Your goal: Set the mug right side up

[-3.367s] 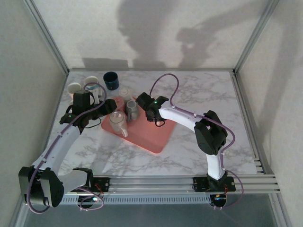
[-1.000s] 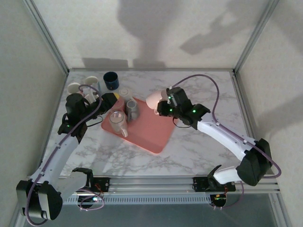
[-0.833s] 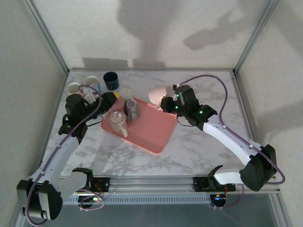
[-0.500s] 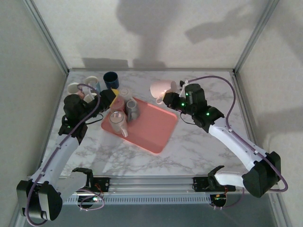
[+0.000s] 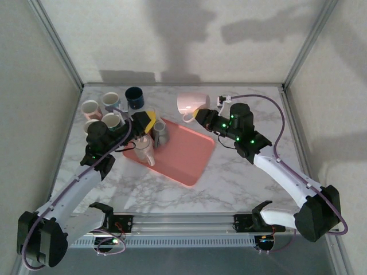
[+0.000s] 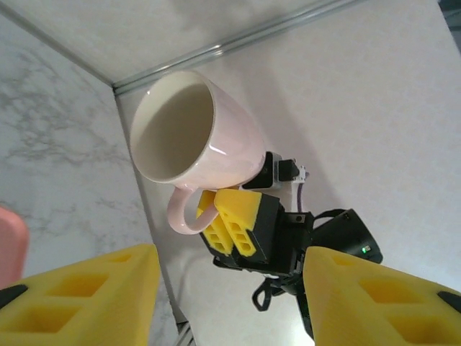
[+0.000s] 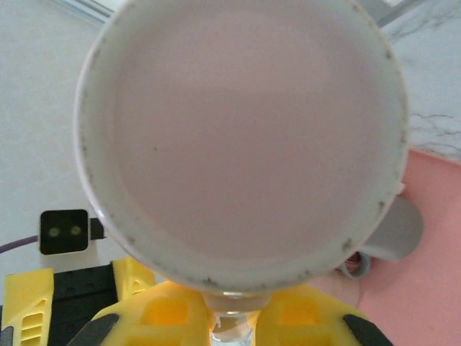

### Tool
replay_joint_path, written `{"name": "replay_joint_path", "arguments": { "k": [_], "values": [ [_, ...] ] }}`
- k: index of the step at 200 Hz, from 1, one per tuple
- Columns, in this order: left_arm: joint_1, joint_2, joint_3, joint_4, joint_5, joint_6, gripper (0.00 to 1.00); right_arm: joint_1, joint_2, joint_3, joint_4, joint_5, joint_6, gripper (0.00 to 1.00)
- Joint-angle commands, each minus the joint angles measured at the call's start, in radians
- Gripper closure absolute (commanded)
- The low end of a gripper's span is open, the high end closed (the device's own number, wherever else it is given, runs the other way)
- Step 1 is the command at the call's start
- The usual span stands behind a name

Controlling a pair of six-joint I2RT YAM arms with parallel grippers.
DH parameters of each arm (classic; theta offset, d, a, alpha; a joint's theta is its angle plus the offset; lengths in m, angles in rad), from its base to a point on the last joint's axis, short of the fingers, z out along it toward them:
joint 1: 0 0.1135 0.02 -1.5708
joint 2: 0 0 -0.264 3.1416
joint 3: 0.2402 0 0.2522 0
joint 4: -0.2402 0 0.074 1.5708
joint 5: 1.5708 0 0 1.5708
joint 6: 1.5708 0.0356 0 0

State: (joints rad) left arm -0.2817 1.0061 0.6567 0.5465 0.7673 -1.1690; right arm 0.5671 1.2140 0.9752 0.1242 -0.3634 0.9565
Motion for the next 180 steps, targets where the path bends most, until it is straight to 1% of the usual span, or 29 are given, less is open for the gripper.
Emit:
{"name": "replay_joint_path", "arguments": {
  "k": [1, 98, 136, 180],
  "values": [
    [-0.038, 0.028, 0.01, 0.09, -0.031, -0.032, 0.45, -0.006, -0.042, 0.016, 0.166, -0.058, 0.022, 1.0],
    [-0.17, 0.172, 0.089, 0.212, -0.084, -0.06, 0.45, -0.007, -0.004, 0.017, 0.306, -0.172, 0.116, 1.0],
    [-0.211, 0.22, 0.114, 0.264, -0.103, -0.082, 0.47, -0.006, -0.007, 0.022, 0.308, -0.181, 0.123, 1.0],
    [-0.25, 0.269, 0.155, 0.296, -0.117, -0.078, 0.48, -0.007, -0.007, 0.023, 0.316, -0.199, 0.133, 1.0]
  ]
}}
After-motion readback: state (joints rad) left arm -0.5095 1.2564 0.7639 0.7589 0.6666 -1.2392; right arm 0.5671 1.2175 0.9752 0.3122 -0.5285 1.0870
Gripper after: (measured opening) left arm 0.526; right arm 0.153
